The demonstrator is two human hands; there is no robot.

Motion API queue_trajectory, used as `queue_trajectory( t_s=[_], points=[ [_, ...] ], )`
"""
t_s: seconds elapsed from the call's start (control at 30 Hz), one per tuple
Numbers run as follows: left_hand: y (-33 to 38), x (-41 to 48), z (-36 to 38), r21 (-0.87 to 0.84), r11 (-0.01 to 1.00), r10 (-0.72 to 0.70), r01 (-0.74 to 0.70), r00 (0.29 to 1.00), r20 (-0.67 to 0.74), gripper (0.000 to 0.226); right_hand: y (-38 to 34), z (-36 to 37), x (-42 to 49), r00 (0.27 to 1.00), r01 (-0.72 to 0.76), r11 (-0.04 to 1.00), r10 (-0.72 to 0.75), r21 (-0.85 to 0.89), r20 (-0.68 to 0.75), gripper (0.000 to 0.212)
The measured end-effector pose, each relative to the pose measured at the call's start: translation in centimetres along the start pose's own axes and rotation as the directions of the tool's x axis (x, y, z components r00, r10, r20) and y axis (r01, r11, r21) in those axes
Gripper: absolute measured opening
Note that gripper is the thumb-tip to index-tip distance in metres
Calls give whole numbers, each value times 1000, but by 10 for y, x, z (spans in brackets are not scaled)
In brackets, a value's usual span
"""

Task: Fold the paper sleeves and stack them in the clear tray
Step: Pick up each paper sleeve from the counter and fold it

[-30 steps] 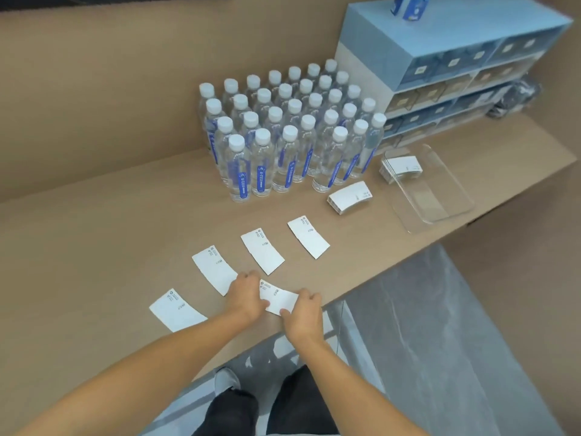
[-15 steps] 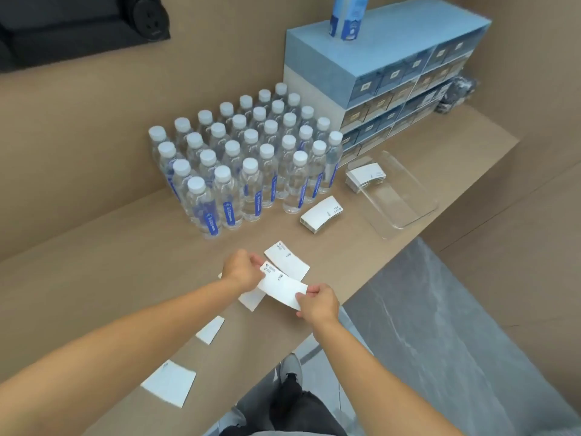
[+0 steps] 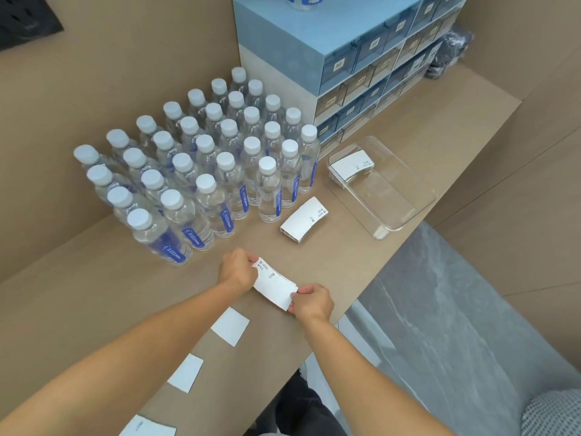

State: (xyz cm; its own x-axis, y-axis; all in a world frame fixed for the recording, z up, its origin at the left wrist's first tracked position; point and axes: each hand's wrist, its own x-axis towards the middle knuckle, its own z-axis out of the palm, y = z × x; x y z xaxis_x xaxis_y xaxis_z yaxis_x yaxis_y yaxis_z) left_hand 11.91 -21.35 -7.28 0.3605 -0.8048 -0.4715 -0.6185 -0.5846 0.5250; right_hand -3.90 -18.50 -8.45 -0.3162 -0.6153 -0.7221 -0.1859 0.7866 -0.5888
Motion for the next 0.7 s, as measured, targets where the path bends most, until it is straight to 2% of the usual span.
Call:
queue_trajectory(
  t_s=[0.7],
  points=[
    [-9,18,6,72,997,23,-25,1000,19,26,-5,8,12,998,49,996,-51,-74,-25,24]
  ],
)
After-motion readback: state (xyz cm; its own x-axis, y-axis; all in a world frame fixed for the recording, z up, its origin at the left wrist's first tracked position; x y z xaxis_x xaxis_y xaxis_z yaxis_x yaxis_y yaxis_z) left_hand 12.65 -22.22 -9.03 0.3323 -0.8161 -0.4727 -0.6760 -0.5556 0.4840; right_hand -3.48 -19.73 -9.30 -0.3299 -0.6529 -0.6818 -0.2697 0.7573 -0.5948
